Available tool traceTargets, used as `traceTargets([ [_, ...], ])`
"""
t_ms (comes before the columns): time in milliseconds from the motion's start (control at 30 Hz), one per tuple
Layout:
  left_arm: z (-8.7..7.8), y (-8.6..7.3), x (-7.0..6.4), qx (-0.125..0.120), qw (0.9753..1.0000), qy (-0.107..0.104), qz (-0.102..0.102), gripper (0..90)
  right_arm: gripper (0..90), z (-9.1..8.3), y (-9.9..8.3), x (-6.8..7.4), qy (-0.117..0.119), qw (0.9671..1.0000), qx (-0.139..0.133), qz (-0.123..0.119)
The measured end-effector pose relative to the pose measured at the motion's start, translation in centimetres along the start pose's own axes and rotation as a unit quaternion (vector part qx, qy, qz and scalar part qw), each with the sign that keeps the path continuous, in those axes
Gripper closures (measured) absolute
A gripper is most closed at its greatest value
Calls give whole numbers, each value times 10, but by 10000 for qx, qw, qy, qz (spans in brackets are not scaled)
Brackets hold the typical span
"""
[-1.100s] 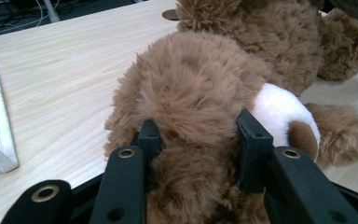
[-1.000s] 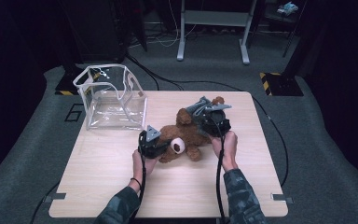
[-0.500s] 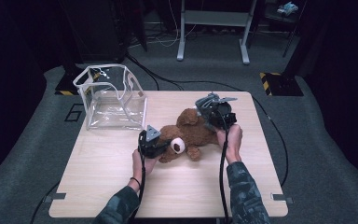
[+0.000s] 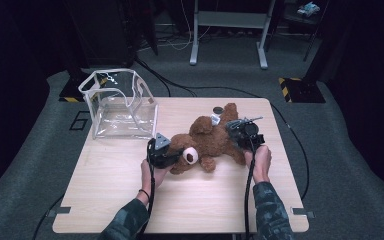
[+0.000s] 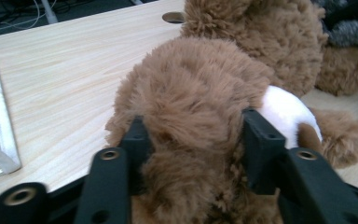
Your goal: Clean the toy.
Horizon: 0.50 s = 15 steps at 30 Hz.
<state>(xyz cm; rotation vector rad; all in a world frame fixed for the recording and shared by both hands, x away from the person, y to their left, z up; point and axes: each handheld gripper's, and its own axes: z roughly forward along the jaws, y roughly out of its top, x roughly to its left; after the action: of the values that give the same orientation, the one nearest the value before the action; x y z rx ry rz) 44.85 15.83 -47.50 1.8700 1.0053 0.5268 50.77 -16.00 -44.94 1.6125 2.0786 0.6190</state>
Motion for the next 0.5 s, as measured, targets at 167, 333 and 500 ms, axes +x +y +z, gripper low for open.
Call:
traceTargets([
  [167, -8, 2, 0, -35, 9998, 120, -136, 352, 764, -3, -9, -3, 360, 9993, -9, 112],
  [333, -20, -3, 0, -129, 9991, 223, -322, 275, 765, -7, -19, -1, 622, 9978, -28, 230],
  [500, -34, -16, -2, -105, 9990, 273, -345, 216, 765, -15, -31, 5, 689, 9973, -71, 223],
])
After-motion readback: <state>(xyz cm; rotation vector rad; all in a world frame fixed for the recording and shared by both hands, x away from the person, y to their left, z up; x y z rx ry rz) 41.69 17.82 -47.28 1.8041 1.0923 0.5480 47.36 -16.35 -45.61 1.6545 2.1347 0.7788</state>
